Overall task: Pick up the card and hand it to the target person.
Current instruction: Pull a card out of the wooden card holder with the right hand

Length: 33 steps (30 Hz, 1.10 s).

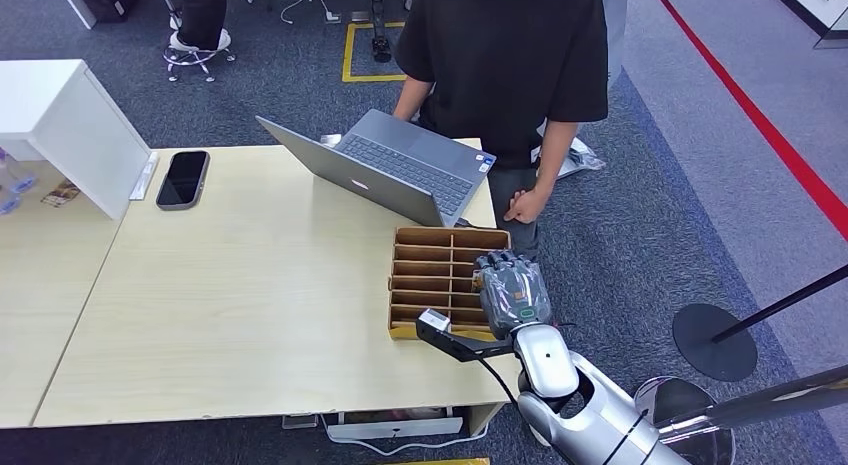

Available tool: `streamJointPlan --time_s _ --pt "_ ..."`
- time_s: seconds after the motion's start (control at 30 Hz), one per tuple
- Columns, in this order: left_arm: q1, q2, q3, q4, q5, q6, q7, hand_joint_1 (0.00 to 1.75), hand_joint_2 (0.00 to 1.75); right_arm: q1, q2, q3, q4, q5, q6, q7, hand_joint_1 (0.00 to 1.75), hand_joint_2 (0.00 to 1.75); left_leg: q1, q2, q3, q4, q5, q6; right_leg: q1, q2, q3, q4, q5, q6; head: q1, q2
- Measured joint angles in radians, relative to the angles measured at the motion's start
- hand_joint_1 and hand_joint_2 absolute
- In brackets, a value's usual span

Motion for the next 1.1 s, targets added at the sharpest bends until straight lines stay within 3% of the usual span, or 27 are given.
streamJointPlan --time_s 0.13,0.37,0.43,0.5,0.6,1.1 --pt "0.0 0.001 0.001 0.0 0.0 0.0 0.0 0.0 0.0 0.0 0.0 0.0 0.005 -0.003 0.003 0.0 0.81 1.75 0.0 0.0 0.0 0.0 0.0 0.0 0.0 0.0 0.0 0.0 0.0 0.0 0.0 0.0" --pt "0.0 0.001 0.001 0.0 -0.001 0.0 0.0 0.0 0.0 -0.001 0.0 0.0 0.006 -0.013 0.004 0.001 0.91 1.75 0.0 0.0 0.0 0.0 0.0 0.0 0.0 0.0 0.0 0.0 0.0 0.0 0.0 0.0" --pt "0.0 0.001 0.001 0.0 -0.001 0.0 0.0 0.0 0.0 -0.001 0.0 0.0 0.006 -0.014 0.002 0.001 1.12 1.75 0.0 0.0 0.0 0.0 0.0 0.0 0.0 0.0 0.0 0.0 0.0 0.0 0.0 0.0" --pt "0.0 0.001 0.001 0.0 -0.001 0.0 0.0 0.0 0.0 -0.001 0.0 0.0 0.008 -0.015 0.001 0.002 1.48 1.75 0.0 0.0 0.0 0.0 0.0 0.0 0.0 0.0 0.0 0.0 0.0 0.0 0.0 0.0" --pt "0.0 0.001 0.001 0.0 -0.001 0.0 0.0 0.0 0.0 -0.001 0.0 0.0 0.01 -0.015 0.0 0.003 1.75 1.75 0.0 0.0 0.0 0.0 0.0 0.0 0.0 0.0 0.0 0.0 0.0 0.0 0.0 0.0" --pt "0.0 0.002 0.002 0.0 0.001 0.0 -0.006 0.0 0.0 -0.002 0.0 0.0 0.014 0.014 -0.01 0.015 1.75 1.75 0.0 0.0 0.0 0.0 0.0 0.0 0.0 0.0 0.0 0.0 0.0 0.0 0.0 0.0"
